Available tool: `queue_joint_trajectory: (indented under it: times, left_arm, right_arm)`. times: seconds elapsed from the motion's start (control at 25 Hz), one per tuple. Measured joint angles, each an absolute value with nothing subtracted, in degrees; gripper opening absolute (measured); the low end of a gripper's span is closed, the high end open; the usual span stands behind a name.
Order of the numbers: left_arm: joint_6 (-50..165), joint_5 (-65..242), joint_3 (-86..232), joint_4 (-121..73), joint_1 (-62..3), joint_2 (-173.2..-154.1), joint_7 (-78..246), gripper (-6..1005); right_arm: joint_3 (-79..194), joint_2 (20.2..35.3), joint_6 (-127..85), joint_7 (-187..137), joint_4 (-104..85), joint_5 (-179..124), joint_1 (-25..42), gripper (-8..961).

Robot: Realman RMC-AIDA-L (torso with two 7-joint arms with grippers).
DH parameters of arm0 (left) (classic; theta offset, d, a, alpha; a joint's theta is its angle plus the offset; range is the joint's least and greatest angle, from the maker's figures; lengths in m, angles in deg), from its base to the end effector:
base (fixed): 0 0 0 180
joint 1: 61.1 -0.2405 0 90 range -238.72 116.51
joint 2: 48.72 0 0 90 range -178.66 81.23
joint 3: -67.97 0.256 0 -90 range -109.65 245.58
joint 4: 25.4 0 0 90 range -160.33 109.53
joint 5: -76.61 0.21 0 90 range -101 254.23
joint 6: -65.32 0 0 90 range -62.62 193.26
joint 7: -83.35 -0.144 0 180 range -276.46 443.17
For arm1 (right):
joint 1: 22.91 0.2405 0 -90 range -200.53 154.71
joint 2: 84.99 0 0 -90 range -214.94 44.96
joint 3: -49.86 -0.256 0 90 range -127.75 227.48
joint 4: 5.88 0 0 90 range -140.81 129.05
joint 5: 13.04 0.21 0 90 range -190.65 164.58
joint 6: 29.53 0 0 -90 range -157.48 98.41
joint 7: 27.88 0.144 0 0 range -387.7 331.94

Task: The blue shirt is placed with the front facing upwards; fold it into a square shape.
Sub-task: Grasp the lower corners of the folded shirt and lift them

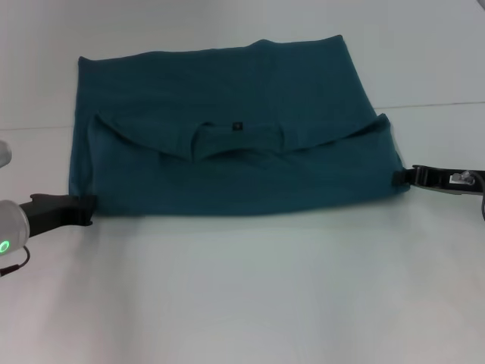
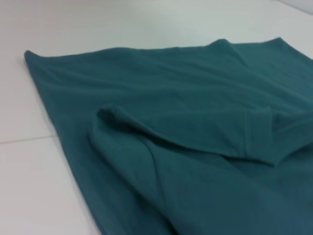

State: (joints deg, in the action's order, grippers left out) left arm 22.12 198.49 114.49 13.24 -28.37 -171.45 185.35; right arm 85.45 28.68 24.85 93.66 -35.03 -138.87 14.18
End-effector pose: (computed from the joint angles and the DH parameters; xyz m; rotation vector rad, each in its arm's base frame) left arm -0.3071 0.4004 -0.0093 -2.1052 -1.0197 -0.2568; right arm 0.3271 0.4048 0.0327 -1.9552 1.5000 0.4441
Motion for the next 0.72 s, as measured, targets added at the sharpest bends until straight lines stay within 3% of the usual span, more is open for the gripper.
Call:
queue_joint_trajectory:
  times: [0.72]
  left_arm:
    - [-1.53,199.85,106.16,23.16,-35.26,-171.15,186.63,-1]
  right_arm:
    - [84.95,28.47,40.10,84.15,-39.32,-133.71,6.34,38]
